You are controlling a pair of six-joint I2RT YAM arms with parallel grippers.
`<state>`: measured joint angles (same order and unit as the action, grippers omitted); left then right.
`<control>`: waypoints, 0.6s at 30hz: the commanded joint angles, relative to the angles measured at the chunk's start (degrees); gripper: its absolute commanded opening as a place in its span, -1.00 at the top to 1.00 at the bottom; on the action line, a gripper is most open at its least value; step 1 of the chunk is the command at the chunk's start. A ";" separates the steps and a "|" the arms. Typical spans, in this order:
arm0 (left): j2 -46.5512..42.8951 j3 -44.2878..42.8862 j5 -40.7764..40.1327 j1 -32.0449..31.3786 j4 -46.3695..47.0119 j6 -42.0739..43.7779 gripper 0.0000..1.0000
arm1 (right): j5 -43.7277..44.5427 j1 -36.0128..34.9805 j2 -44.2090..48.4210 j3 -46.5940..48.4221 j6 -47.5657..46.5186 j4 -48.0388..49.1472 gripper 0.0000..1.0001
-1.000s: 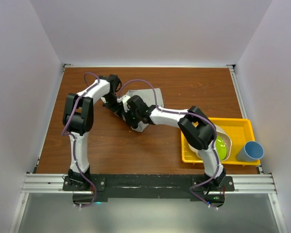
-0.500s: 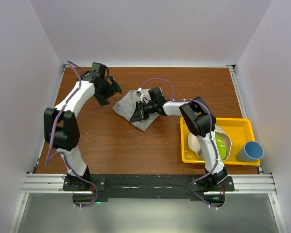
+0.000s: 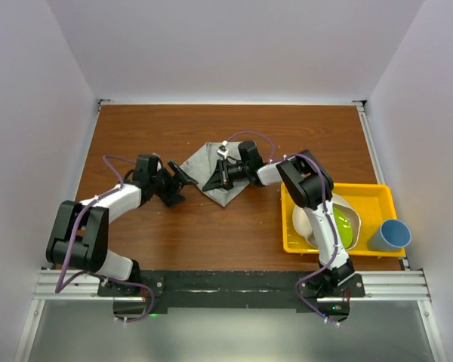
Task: Fold the napkin, place the utensils inside, and roll it up
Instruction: Roll the napkin with the utensil
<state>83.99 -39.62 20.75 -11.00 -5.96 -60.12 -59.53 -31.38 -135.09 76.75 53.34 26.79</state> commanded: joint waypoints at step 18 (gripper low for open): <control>7.94 10.44 -1.06 -1.03 37.85 -14.59 -0.66 | -1.73 -0.44 -2.81 -4.95 23.65 17.77 1.00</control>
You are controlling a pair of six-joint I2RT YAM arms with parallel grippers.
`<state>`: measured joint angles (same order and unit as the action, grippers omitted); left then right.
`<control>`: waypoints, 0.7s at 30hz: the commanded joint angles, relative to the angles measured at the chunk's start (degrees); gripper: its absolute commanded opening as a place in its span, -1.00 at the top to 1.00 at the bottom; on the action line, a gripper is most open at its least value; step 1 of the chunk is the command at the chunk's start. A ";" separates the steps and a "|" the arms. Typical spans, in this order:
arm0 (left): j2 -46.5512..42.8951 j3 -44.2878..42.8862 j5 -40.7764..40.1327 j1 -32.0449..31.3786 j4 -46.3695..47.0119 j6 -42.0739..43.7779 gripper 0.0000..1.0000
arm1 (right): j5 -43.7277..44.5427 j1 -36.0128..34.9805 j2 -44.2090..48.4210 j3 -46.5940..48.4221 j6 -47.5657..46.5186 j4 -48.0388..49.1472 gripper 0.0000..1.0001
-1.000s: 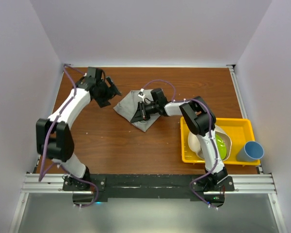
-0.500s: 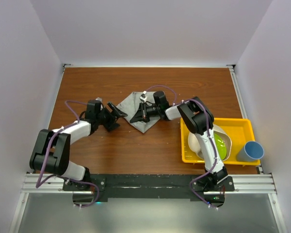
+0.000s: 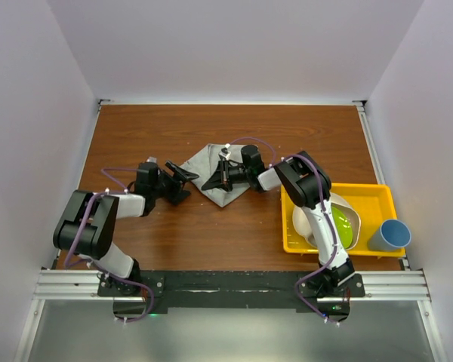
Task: Fold the napkin, place the utensils inside, and roll it up
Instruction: Roll the napkin with the utensil
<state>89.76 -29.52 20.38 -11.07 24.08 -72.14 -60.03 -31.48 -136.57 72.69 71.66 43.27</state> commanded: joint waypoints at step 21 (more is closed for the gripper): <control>16.85 4.73 -6.93 -2.73 33.38 -5.30 -0.12 | -3.25 -0.33 -0.89 -0.35 3.58 -0.99 1.00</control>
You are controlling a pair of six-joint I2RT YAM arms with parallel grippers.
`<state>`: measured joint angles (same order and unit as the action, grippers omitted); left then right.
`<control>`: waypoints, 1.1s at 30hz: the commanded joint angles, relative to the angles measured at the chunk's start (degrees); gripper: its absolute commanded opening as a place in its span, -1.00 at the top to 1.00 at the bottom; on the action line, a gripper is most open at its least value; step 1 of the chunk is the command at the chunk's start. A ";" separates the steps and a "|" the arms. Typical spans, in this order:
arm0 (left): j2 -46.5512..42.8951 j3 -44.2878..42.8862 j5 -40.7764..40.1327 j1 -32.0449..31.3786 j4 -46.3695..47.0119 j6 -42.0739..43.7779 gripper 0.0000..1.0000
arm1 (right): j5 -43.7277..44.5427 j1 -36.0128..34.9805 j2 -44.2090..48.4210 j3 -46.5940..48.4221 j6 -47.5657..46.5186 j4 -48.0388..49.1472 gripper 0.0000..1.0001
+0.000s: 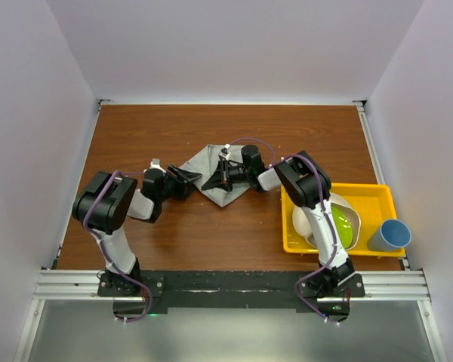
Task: Fold the napkin, place the utensils inside, and roll it up
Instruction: Roll the napkin with the utensil
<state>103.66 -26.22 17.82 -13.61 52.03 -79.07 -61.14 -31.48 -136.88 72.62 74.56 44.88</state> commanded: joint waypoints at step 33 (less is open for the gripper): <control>8.67 -1.90 7.48 2.80 9.32 9.10 1.00 | 11.13 1.86 2.75 29.31 -58.46 -76.77 -0.23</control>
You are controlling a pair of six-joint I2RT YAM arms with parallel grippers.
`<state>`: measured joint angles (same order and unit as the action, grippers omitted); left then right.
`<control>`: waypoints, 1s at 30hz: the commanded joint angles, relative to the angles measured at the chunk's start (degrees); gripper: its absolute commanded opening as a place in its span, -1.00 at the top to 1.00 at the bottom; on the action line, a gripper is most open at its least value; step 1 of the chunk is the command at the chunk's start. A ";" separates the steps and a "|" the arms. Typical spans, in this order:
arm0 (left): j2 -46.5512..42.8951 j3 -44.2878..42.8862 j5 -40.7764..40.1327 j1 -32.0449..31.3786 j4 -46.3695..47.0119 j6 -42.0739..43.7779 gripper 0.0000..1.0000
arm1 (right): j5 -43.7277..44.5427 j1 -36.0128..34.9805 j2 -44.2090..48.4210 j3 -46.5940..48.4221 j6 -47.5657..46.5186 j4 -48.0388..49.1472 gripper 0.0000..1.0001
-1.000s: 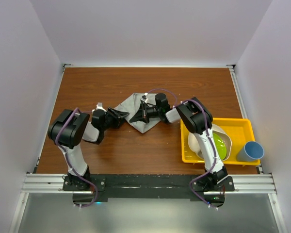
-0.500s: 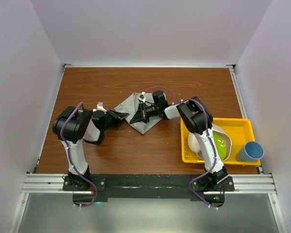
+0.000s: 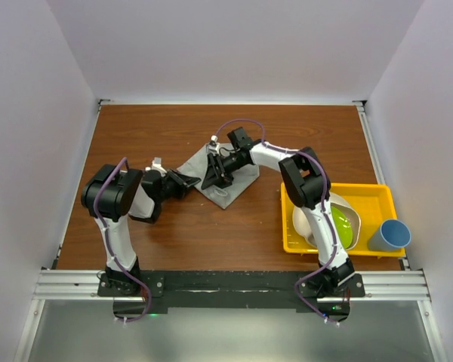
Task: Fold the napkin, place the utensils inside, and roll it up
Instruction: Roll the napkin with the utensil
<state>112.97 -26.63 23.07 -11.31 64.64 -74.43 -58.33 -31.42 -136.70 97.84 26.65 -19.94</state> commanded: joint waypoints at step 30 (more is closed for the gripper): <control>-3.46 -11.16 -1.27 0.59 -38.61 6.05 1.00 | 20.35 -4.53 17.79 -8.01 -18.21 -12.67 0.70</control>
<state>108.79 -36.60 24.56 -11.22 39.83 -71.29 -40.07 -37.56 -117.67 91.98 9.23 -35.92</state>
